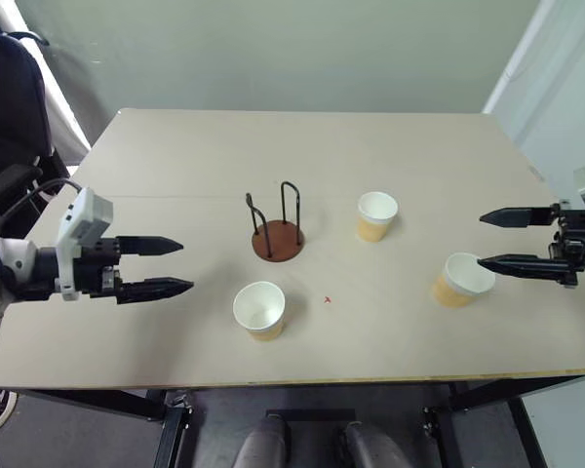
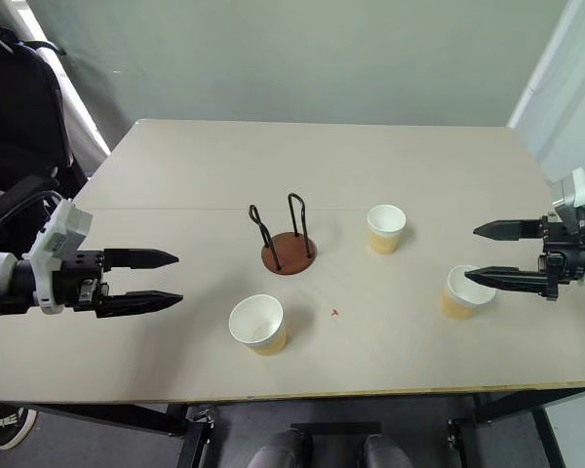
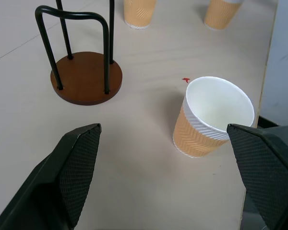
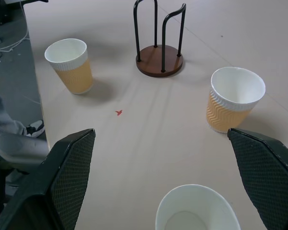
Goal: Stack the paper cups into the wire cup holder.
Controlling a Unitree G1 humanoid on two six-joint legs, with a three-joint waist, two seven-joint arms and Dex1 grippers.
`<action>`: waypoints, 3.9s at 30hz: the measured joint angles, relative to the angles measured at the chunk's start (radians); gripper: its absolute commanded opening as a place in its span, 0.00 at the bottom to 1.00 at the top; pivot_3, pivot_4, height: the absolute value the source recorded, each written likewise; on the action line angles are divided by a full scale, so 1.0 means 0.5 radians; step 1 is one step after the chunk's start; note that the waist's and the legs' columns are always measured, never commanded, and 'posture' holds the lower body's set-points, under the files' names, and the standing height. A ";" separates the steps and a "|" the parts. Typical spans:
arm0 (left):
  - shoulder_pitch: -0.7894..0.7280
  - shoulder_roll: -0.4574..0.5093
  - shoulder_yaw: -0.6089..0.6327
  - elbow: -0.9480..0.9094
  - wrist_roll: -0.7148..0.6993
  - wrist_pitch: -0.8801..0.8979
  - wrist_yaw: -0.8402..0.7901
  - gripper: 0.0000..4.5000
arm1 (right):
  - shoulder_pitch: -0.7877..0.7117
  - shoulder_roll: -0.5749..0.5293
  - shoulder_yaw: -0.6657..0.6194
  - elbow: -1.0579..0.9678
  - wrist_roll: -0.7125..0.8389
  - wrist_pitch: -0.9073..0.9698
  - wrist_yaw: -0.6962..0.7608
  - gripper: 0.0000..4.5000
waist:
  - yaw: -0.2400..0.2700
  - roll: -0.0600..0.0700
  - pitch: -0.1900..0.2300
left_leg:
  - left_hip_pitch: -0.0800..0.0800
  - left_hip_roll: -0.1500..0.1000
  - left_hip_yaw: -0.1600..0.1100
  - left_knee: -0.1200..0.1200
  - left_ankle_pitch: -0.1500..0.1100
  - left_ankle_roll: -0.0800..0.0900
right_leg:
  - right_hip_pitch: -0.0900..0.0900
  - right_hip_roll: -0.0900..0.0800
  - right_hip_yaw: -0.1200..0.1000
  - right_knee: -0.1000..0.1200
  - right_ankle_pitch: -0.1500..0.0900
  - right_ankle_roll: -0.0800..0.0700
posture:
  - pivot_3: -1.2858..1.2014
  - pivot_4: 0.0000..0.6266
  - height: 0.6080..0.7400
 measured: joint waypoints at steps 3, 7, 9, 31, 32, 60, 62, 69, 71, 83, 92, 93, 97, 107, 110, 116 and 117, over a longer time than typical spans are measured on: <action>-0.009 0.000 0.000 -0.002 -0.005 0.003 0.001 1.00 | 0.015 0.000 -0.004 -0.009 0.002 0.015 -0.004 0.99 | 0.000 0.000 0.000 | 0.000 0.000 0.000 0.000 0.000 0.000 | 0.000 0.000 0.000 0.000 0.000 0.000 | 0.52 0.24 1.00; -0.009 0.000 0.000 -0.020 -0.011 0.012 0.002 1.00 | 0.022 0.000 -0.013 -0.026 0.019 0.026 -0.013 0.99 | 0.000 0.000 0.000 | 0.000 0.000 0.000 0.000 0.000 0.000 | 0.000 0.000 0.000 0.000 0.000 0.000 | 0.52 0.24 1.00; -0.026 -0.005 -0.007 -0.020 -0.008 0.018 0.018 1.00 | 0.024 0.000 -0.015 -0.027 0.021 0.028 -0.018 0.99 | 0.000 0.000 0.000 | 0.000 0.000 0.000 0.000 0.000 0.000 | 0.000 0.000 0.000 0.000 0.000 0.000 | 0.52 0.24 1.00; -0.711 -0.888 -0.694 0.037 0.532 0.214 1.147 1.00 | 0.068 -0.009 -0.065 -0.060 0.022 0.040 -0.072 0.99 | 0.009 -0.005 0.003 | 0.029 -0.001 0.005 0.000 0.006 0.003 | 0.032 0.001 0.003 -0.004 -0.002 0.011 | 0.52 0.24 1.00; -0.740 -0.940 -0.724 0.069 0.559 0.220 1.180 1.00 | 0.069 -0.009 -0.066 -0.066 0.023 0.041 -0.074 0.99 | 0.009 -0.005 0.003 | 0.029 -0.001 0.005 0.000 0.007 0.003 | 0.033 0.001 0.003 -0.005 -0.002 0.011 | 0.52 0.24 1.00; -0.983 -1.082 -0.830 0.272 0.639 0.180 0.959 0.00 | 0.227 -0.022 -0.226 -0.149 0.057 0.100 -0.170 1.00 | 0.024 -0.014 0.009 | 0.028 -0.012 0.006 0.001 0.007 0.004 | 0.038 -0.001 0.013 -0.007 -0.013 0.031 | 0.52 0.24 1.00; -0.983 -1.035 -0.831 0.121 0.588 0.252 0.904 0.00 | 0.227 -0.022 -0.226 -0.148 0.057 0.100 -0.174 1.00 | 0.023 -0.014 0.009 | 0.029 -0.013 0.006 0.001 0.007 0.003 | 0.039 -0.001 0.013 -0.008 -0.013 0.032 | 0.52 0.24 1.00; -0.887 -1.018 -0.907 -0.437 0.470 0.562 0.942 0.00 | 0.284 -0.022 -0.241 -0.157 0.057 0.099 -0.175 1.00 | 0.026 -0.014 0.009 | 0.029 -0.013 0.006 0.002 0.007 0.003 | 0.043 -0.002 0.013 -0.017 -0.012 0.033 | 0.52 0.24 1.00; -0.848 -1.055 -0.962 -0.534 0.467 0.643 1.005 0.00 | 0.315 -0.022 -0.258 -0.164 0.057 0.099 -0.175 1.00 | 0.027 -0.014 0.009 | 0.029 -0.013 0.006 0.003 0.007 0.003 | 0.044 -0.002 0.013 -0.018 -0.012 0.034 | 0.52 0.24 1.00; -0.821 -1.228 -1.097 -0.672 0.368 0.902 1.188 0.00 | 0.340 -0.022 -0.288 -0.202 0.059 0.099 -0.193 1.00 | 0.030 -0.014 0.009 | 0.031 -0.013 0.006 0.006 0.006 0.006 | 0.048 -0.002 0.013 -0.019 -0.008 0.037 | 0.52 0.24 1.00; -0.821 -1.232 -1.171 -0.751 0.291 0.989 1.212 0.00 | 0.346 -0.022 -0.290 -0.209 0.059 0.101 -0.211 1.00 | 0.030 -0.014 0.009 | 0.031 -0.013 0.006 0.008 0.006 0.006 | 0.049 -0.002 0.013 -0.020 -0.007 0.038 | 0.52 0.24 1.00; -0.821 -1.238 -1.174 -0.763 0.281 1.001 1.224 0.00 | 0.354 -0.022 -0.296 -0.216 0.059 0.102 -0.211 1.00 | 0.030 -0.014 0.009 | 0.031 -0.013 0.006 0.008 0.006 0.006 | 0.049 -0.002 0.013 -0.020 -0.007 0.038 | 0.52 0.24 1.00; -0.820 -1.252 -1.194 -0.798 0.256 1.035 1.268 0.19 | 0.386 -0.025 -0.324 -0.225 0.060 0.109 -0.210 1.00 | 0.031 -0.014 0.009 | 0.031 -0.013 0.006 0.008 0.006 0.006 | 0.050 -0.002 0.013 -0.020 -0.007 0.038 | 0.52 0.24 1.00; -0.819 -1.183 -1.234 -0.809 0.246 1.036 1.259 1.00 | 0.394 -0.028 -0.328 -0.235 0.061 0.125 -0.217 1.00 | 0.031 -0.014 0.009 | 0.032 -0.013 0.006 0.008 0.006 0.006 | 0.050 -0.002 0.013 -0.021 -0.007 0.039 | 0.52 0.24 1.00; -0.819 -1.120 -1.235 -0.810 0.239 1.034 1.217 1.00 | 0.384 -0.028 -0.328 -0.235 0.061 0.126 -0.226 1.00 | 0.031 -0.014 0.009 | 0.032 -0.013 0.006 0.008 0.005 0.007 | 0.050 -0.002 0.013 -0.021 -0.007 0.039 | 0.52 0.24 1.00; -0.815 -0.869 -1.225 -0.810 0.226 1.009 1.077 1.00 | 0.377 -0.028 -0.328 -0.236 0.061 0.126 -0.232 1.00 | 0.030 -0.014 0.009 | 0.032 -0.013 0.005 0.008 0.002 0.012 | 0.050 -0.002 0.013 -0.022 -0.006 0.038 | 0.52 0.24 1.00; -0.807 -0.828 -1.198 -0.810 0.207 0.999 1.041 1.00 | 0.377 -0.028 -0.328 -0.236 0.061 0.126 -0.230 1.00 | 0.030 -0.014 0.009 | 0.032 -0.013 0.005 0.008 0.002 0.013 | 0.050 -0.002 0.013 -0.023 -0.006 0.037 | 0.52 0.24 1.00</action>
